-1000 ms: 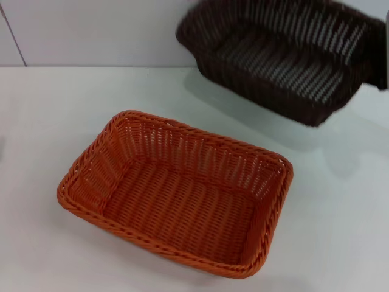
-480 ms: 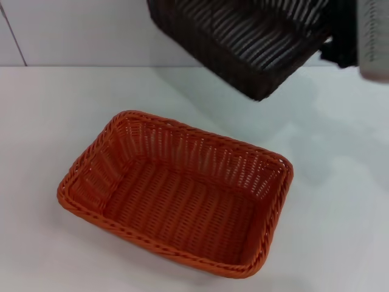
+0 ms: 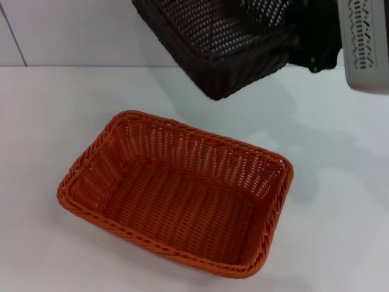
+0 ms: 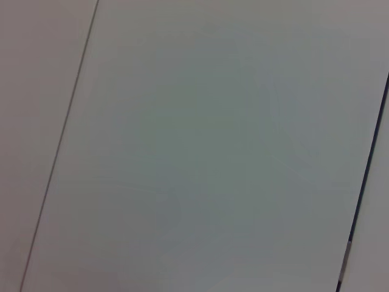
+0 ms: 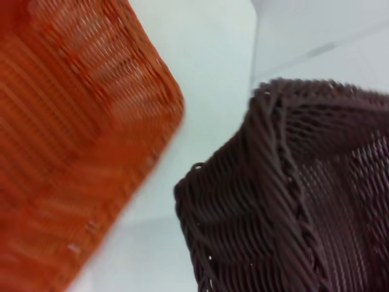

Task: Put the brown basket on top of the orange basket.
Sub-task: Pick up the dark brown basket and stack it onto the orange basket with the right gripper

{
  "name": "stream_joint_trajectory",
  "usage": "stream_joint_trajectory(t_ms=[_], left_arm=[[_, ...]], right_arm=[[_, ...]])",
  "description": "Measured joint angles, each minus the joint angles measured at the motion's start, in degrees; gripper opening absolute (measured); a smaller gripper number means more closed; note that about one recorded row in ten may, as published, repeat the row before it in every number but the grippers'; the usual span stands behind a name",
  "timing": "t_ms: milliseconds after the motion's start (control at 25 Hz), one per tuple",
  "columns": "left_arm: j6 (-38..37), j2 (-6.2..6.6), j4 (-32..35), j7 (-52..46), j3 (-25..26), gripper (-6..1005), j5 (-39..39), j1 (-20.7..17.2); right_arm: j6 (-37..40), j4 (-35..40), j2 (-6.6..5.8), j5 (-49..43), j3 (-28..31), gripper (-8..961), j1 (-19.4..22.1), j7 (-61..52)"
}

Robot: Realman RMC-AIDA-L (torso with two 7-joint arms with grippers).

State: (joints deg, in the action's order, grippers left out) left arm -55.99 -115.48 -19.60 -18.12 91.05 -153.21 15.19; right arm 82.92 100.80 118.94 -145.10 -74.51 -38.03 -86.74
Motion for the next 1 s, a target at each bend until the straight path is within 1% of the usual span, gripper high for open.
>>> stream_joint_trajectory(t_ms=[160, 320, 560, 720, 1000], left_arm=[[0.0, -0.17, -0.12, 0.02, 0.0, 765, 0.03, -0.38], [0.12, -0.22, -0.22, 0.02, -0.11, 765, 0.03, -0.6], [0.4, -0.4, 0.1, 0.02, -0.08, 765, 0.02, -0.61], [0.55, -0.5, 0.19, 0.02, -0.08, 765, 0.01, -0.61], [0.62, -0.55, 0.36, 0.02, 0.32, 765, 0.01, -0.71]], right_arm=[[2.85, 2.51, -0.01, 4.14, -1.88, 237, 1.97, 0.02], [3.82, 5.28, -0.09, 5.08, -3.29, 233, 3.66, 0.14], [5.8, 6.71, -0.14, 6.04, -3.66, 232, 3.91, 0.54], [10.25, 7.62, -0.19, 10.84, -3.07, 232, 4.5, 3.2], [15.74, 9.18, -0.15, 13.61, -3.54, 233, 5.25, 4.84]])
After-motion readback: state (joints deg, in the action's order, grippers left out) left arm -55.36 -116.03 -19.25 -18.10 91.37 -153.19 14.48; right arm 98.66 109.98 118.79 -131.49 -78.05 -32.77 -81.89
